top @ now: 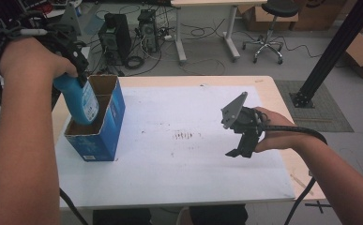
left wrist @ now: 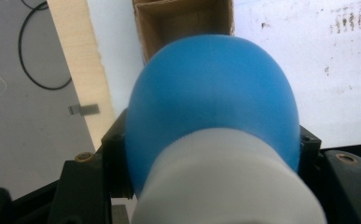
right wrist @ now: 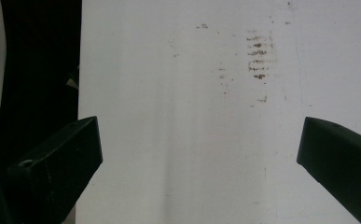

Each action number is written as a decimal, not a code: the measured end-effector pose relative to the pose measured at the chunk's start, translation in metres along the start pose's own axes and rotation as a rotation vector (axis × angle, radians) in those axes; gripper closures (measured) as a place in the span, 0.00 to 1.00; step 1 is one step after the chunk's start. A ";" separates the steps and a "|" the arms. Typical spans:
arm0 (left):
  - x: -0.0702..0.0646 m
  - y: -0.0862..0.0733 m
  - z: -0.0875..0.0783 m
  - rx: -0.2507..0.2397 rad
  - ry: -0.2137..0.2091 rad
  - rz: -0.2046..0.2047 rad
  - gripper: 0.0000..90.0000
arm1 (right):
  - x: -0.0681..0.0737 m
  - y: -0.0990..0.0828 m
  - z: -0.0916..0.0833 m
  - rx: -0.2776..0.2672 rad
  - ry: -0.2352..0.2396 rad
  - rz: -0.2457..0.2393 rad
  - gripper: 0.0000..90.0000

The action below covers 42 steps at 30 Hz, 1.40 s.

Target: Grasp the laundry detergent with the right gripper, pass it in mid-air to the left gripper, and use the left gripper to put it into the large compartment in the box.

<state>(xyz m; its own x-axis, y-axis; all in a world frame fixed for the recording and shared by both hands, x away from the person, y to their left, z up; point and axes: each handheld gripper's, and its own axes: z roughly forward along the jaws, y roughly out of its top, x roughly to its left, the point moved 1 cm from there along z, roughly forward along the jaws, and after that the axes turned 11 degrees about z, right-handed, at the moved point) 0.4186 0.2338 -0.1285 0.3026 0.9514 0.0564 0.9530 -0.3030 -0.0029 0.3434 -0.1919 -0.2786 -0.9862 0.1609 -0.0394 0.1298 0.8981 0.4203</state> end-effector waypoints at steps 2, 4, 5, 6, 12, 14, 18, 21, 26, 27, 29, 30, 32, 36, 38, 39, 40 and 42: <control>0.001 0.001 0.005 -0.003 -0.003 -0.004 0.42 | 0.000 -0.001 0.000 0.001 0.002 0.003 0.00; 0.002 0.002 0.011 0.001 -0.006 -0.003 0.42 | 0.000 -0.001 0.000 0.003 0.001 0.006 0.00; 0.003 0.002 0.014 0.000 -0.008 -0.005 0.42 | 0.000 -0.001 -0.001 0.003 0.003 0.006 0.00; 0.003 0.002 0.017 0.002 -0.011 -0.006 0.42 | 0.000 -0.002 -0.001 0.000 0.003 0.006 0.00; 0.008 0.003 0.039 -0.003 -0.029 -0.012 0.42 | -0.001 -0.003 -0.002 -0.006 -0.004 0.011 0.00; 0.008 0.003 0.047 0.003 -0.031 -0.010 0.42 | -0.001 -0.004 -0.002 -0.007 -0.005 0.014 0.00; 0.008 0.004 0.062 0.016 -0.039 -0.010 0.42 | -0.003 -0.005 -0.001 -0.008 -0.005 0.018 0.00; 0.008 0.005 0.075 0.022 -0.047 -0.008 0.42 | -0.003 -0.005 -0.001 -0.007 -0.007 0.022 0.00; 0.005 0.006 0.099 0.036 -0.047 -0.010 0.42 | -0.002 -0.004 -0.002 -0.011 -0.007 0.018 0.00; 0.006 0.007 0.104 0.040 -0.049 -0.009 0.42 | -0.002 -0.004 -0.002 -0.011 -0.007 0.018 0.00; 0.006 0.007 0.112 0.039 -0.053 -0.015 0.42 | -0.002 -0.004 -0.002 -0.009 -0.005 0.019 0.00; 0.007 0.007 0.116 0.041 -0.051 -0.012 0.42 | -0.002 -0.004 -0.002 -0.008 -0.006 0.018 0.00; 0.007 0.008 0.123 0.044 -0.047 -0.012 0.42 | -0.002 -0.005 -0.002 -0.005 -0.005 0.024 0.00; 0.009 0.008 0.136 0.051 -0.049 -0.013 0.42 | -0.002 -0.006 -0.001 -0.001 -0.003 0.026 0.00; 0.010 0.008 0.143 0.052 -0.053 -0.015 0.42 | -0.002 -0.006 -0.001 0.000 -0.004 0.026 0.00; 0.009 0.009 0.146 0.051 -0.057 -0.021 0.42 | -0.002 -0.006 -0.001 0.000 -0.002 0.027 0.00; 0.010 0.009 0.149 0.055 -0.057 -0.018 0.42 | -0.002 -0.006 -0.001 -0.001 -0.002 0.027 0.00; 0.009 0.009 0.156 0.057 -0.054 -0.015 0.42 | -0.003 -0.006 -0.001 0.001 -0.002 0.029 0.00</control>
<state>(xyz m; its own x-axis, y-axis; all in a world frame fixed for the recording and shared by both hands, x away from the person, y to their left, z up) 0.4326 0.2483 -0.2837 0.2867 0.9580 0.0030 0.9564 -0.2861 -0.0592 0.3450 -0.1987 -0.2801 -0.9818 0.1877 -0.0296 0.1581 0.8935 0.4203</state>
